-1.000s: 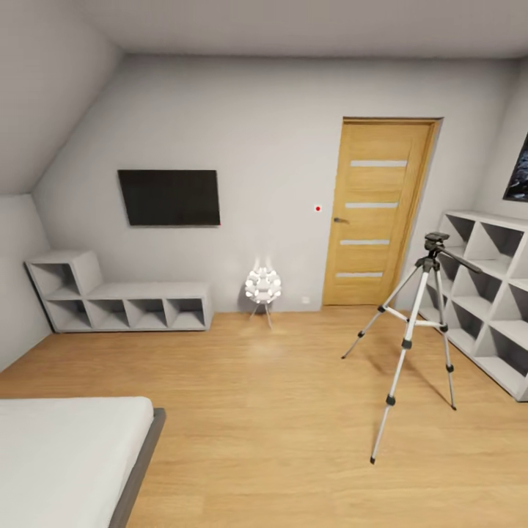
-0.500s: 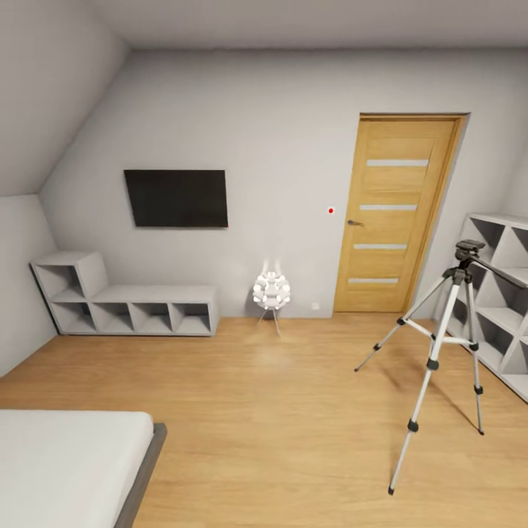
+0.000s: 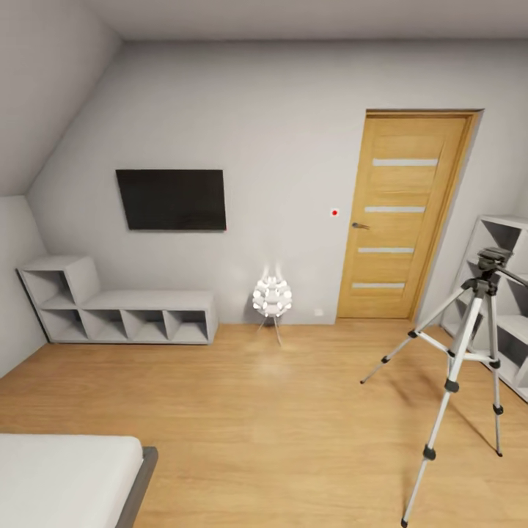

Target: Attach the digital camera to the camera tripod in the bedroom.

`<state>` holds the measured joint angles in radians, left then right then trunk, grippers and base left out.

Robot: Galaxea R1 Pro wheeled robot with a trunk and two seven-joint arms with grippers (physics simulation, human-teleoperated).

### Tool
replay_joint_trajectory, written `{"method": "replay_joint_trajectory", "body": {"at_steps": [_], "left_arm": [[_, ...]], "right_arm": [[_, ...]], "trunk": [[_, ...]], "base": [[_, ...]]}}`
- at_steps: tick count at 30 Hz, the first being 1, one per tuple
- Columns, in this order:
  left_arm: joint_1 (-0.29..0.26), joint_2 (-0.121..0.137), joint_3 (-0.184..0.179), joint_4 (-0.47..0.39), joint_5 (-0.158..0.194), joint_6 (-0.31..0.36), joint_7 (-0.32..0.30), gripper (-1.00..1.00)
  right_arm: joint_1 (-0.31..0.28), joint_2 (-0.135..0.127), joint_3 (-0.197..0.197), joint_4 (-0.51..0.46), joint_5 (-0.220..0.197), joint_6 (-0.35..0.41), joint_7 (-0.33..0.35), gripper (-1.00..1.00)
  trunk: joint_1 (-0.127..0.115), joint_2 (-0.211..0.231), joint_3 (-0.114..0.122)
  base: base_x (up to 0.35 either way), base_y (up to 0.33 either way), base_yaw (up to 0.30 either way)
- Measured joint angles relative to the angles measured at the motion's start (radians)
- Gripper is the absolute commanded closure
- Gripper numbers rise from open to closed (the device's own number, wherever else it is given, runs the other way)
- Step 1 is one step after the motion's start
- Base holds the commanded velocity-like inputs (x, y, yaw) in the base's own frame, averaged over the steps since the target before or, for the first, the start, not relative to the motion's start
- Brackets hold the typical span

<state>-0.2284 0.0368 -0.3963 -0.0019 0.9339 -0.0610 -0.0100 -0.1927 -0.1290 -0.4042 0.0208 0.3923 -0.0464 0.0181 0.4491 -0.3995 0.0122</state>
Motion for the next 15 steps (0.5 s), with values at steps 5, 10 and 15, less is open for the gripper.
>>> {"method": "replay_joint_trajectory", "body": {"at_steps": [5,10,15], "left_arm": [[0.0,0.0,0.0,0.0,0.0,0.0,0.0,1.0],[0.0,0.0,0.0,-0.001,0.0,0.0,0.0,1.0],[0.0,0.0,0.0,0.0,0.0,0.0,0.0,1.0]], "right_arm": [[0.0,-0.001,0.0,0.0,0.001,0.0,0.0,-1.0],[0.0,-0.001,0.0,0.0,0.001,0.002,0.002,-1.0],[0.0,-0.001,0.0,0.0,0.001,0.003,0.003,-1.0]], "trunk": [[0.0,0.0,0.0],[0.0,0.0,0.0],[0.0,0.0,0.0]], "base": [[0.328,0.0,0.0],[0.328,0.0,0.0],[0.328,0.0,0.0]]}}
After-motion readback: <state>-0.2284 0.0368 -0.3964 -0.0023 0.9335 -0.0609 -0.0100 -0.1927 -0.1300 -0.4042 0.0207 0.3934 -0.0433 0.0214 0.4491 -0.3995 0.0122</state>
